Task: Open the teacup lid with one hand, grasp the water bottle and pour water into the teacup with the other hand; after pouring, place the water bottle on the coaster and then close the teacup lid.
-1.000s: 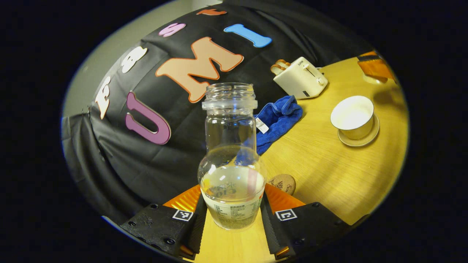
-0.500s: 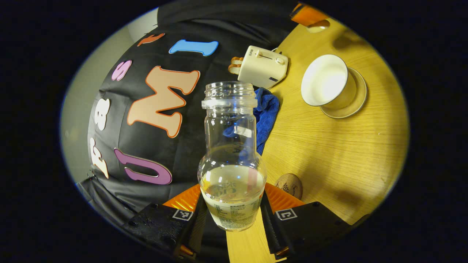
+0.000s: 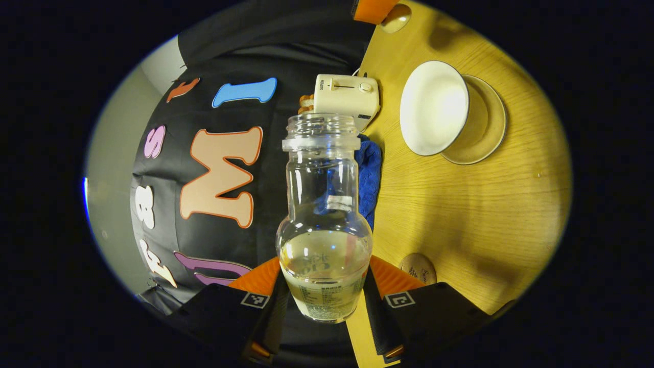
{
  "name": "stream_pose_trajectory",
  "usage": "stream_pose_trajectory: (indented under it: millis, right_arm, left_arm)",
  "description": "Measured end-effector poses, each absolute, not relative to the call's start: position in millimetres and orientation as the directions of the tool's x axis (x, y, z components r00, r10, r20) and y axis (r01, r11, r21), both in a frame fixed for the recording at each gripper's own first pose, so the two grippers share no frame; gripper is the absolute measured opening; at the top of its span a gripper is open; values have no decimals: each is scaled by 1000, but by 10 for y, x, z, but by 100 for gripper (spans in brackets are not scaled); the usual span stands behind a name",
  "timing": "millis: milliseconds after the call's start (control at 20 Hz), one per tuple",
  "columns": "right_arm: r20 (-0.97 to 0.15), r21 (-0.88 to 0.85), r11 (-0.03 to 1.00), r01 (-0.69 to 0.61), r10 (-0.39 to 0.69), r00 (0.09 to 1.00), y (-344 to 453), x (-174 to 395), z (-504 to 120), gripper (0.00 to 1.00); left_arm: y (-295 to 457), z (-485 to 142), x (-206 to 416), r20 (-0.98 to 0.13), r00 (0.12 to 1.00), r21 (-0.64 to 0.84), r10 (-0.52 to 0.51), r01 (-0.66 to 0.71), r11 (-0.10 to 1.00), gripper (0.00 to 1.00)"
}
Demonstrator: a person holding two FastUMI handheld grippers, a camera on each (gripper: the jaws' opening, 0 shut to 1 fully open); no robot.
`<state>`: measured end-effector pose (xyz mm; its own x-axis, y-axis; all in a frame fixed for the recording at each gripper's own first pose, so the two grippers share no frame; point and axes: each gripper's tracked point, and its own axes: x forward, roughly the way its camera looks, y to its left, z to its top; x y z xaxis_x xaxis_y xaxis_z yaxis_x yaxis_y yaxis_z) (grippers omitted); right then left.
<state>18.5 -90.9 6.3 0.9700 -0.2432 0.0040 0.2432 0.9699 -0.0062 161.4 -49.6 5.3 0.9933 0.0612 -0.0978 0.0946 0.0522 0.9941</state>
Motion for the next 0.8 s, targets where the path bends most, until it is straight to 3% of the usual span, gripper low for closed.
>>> stream_pose_trajectory:
  millis: [800]
  right_arm:
    - [3,-6,970,244,-244,970,-913,180,67,35]
  left_arm:
    - [-547,133,1676,-76,996,982,43,82,-169,67]
